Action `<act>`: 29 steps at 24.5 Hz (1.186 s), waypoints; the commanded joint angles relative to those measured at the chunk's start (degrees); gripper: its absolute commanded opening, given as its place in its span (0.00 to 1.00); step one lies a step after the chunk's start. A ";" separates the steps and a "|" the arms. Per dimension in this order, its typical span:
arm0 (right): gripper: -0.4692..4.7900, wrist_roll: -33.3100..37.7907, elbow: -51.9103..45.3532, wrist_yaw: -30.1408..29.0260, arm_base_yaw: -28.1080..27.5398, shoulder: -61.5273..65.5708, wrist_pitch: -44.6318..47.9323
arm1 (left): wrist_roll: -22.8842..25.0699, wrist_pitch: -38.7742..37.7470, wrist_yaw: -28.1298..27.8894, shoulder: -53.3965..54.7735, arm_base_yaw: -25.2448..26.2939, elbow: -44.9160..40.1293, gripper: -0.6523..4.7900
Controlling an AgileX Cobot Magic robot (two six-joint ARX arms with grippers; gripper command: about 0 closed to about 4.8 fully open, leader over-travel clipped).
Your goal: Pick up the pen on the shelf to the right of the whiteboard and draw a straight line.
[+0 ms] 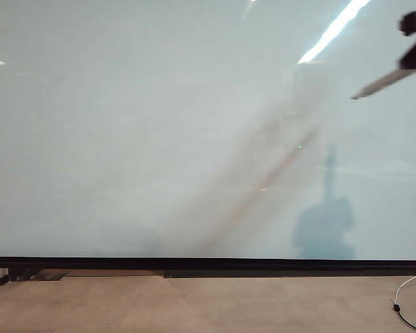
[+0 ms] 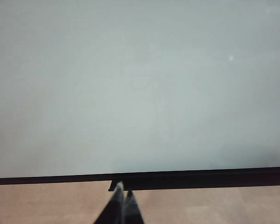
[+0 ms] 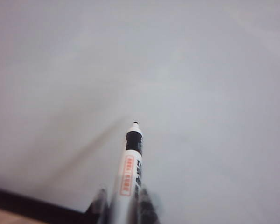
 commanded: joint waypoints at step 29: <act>0.07 3.43 0.48 10.16 18.64 36.17 42.71 | 0.00 0.68 0.11 0.00 -0.02 0.20 0.11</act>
